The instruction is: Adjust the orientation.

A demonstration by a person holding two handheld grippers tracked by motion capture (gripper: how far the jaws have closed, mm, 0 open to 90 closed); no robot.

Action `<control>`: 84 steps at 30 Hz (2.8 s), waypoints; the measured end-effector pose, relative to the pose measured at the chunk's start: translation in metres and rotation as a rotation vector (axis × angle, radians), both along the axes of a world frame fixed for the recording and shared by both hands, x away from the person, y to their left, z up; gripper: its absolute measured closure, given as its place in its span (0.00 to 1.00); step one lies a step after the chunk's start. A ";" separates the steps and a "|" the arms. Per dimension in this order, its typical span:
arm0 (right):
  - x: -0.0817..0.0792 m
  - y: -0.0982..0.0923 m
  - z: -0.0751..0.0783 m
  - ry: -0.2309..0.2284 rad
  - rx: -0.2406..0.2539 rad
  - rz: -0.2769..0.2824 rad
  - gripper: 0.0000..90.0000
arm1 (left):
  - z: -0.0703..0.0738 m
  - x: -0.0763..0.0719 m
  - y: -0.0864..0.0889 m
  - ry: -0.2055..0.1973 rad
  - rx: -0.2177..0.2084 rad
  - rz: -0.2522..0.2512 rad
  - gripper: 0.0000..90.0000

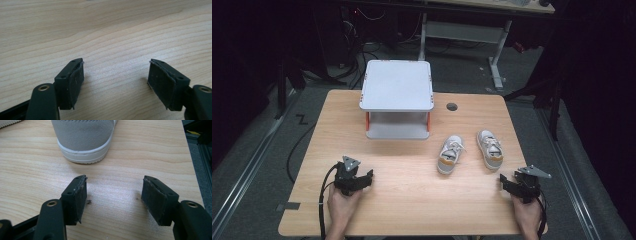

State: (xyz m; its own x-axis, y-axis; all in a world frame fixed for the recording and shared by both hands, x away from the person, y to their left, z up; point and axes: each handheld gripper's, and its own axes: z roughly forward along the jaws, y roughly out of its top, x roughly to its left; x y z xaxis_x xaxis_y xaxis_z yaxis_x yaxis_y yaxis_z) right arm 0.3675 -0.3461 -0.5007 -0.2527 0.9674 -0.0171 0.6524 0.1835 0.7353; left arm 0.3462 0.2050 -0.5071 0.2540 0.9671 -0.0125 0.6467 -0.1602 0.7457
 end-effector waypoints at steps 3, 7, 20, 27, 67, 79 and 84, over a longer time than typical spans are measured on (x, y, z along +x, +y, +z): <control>0.000 0.000 0.000 0.000 0.000 0.000 0.41 | 0.000 0.000 0.000 0.000 0.000 0.000 0.32; 0.000 0.000 0.000 0.000 0.000 -0.001 0.41 | 0.000 0.000 0.000 0.001 -0.001 0.001 0.32; 0.000 0.000 0.000 0.000 -0.001 -0.001 0.41 | 0.000 0.000 0.000 0.002 -0.001 -0.006 0.32; 0.000 0.000 0.000 0.000 0.000 -0.001 0.41 | 0.002 0.000 0.000 0.019 0.005 -0.013 0.32; 0.000 0.000 0.000 0.000 -0.001 0.001 0.41 | 0.059 0.024 -0.063 0.019 -0.043 -0.253 0.43; 0.000 0.000 0.000 -0.002 -0.003 0.004 0.41 | 0.074 0.043 -0.098 0.016 -0.073 -0.317 0.44; 0.000 0.000 0.000 -0.002 -0.003 0.006 0.41 | 0.078 0.053 -0.116 0.031 -0.074 -0.345 0.44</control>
